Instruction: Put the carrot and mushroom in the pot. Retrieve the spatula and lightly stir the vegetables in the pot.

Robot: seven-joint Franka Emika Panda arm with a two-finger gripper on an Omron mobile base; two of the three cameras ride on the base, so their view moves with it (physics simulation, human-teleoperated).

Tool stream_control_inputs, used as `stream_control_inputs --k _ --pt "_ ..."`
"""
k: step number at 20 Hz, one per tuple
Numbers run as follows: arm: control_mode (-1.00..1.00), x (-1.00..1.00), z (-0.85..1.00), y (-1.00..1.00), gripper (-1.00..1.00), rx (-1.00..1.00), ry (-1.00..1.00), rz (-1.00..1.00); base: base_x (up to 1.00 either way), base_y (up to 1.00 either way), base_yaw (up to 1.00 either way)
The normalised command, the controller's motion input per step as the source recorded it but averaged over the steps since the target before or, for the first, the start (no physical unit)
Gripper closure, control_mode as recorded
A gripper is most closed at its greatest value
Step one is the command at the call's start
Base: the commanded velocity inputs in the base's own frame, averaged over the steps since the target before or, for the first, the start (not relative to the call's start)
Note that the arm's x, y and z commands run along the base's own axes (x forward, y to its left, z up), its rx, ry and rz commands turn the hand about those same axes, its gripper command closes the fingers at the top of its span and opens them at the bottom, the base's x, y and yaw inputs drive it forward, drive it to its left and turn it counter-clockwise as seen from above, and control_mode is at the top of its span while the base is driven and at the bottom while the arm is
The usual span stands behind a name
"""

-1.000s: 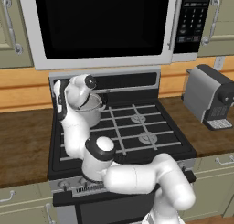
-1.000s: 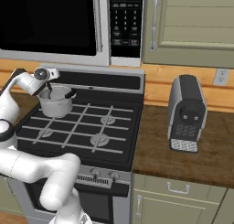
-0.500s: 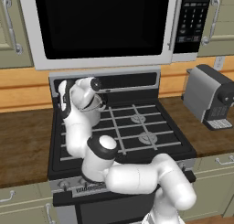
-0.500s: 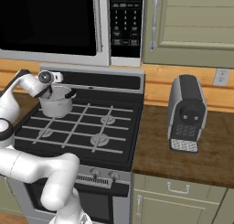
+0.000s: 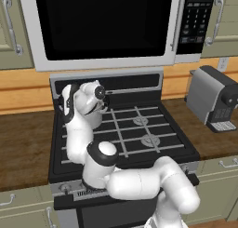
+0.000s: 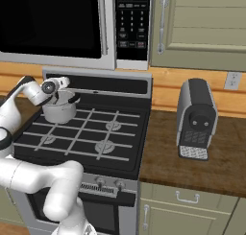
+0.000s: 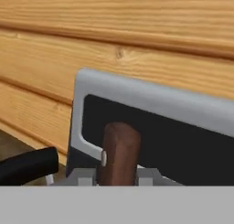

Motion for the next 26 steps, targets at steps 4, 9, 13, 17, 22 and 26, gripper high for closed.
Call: stream_control_inputs --k 4,9,13,17,22,26 --pt "-1.0 0.0 0.0 -0.01 1.0 -0.21 -0.24 -0.01 0.0 0.0 0.0" --pt "-1.0 0.0 0.07 0.0 1.0 -0.16 -0.17 0.0 0.0 0.0 0.0" --pt "-1.0 -0.2 0.24 0.0 1.0 -0.08 -0.07 -0.01 0.0 0.0 0.0" --pt "-1.0 -0.5 0.37 0.0 1.0 -0.05 -0.01 -0.05 0.0 0.0 0.0" --pt "-1.0 -0.18 0.14 0.0 1.0 0.13 0.4 -0.13 0.0 0.0 0.0" --pt "-1.0 -0.03 0.0 0.0 1.0 0.24 0.64 -0.18 0.0 0.0 0.0"
